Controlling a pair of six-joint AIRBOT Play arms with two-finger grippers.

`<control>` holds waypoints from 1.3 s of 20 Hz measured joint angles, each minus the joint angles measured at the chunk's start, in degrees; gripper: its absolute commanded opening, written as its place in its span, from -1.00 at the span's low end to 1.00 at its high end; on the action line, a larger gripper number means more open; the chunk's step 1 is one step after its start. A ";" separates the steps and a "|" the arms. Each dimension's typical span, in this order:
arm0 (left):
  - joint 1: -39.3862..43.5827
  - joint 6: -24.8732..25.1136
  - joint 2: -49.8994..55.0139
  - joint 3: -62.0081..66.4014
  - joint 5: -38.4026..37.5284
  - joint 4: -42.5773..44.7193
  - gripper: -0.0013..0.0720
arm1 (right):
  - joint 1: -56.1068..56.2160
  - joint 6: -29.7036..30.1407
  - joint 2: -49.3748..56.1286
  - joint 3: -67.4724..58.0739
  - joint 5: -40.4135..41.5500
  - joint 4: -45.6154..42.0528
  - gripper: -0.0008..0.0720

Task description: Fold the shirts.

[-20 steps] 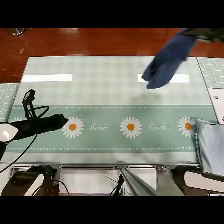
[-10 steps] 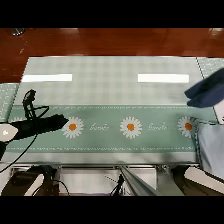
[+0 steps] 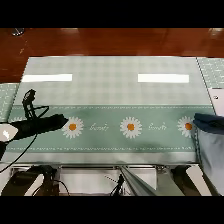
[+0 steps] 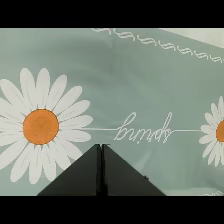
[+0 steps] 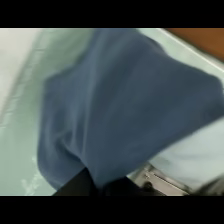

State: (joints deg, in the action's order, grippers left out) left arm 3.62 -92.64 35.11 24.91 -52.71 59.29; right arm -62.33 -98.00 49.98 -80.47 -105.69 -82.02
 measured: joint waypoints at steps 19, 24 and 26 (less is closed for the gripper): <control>5.03 6.45 16.98 35.69 4.66 -0.15 -0.91 | 18.80 11.47 -5.66 14.43 34.23 34.07 -0.91; 15.10 3.65 26.67 45.59 2.93 8.63 -0.91 | 55.45 10.43 3.82 15.72 37.99 11.76 -0.91; 17.14 -0.48 28.15 41.68 1.31 13.94 -0.91 | 65.57 6.25 8.26 18.49 39.19 1.88 -0.91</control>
State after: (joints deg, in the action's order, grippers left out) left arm 20.75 -93.12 63.26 66.59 -51.40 73.23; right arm 3.25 -91.74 58.24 -61.98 -66.50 -80.14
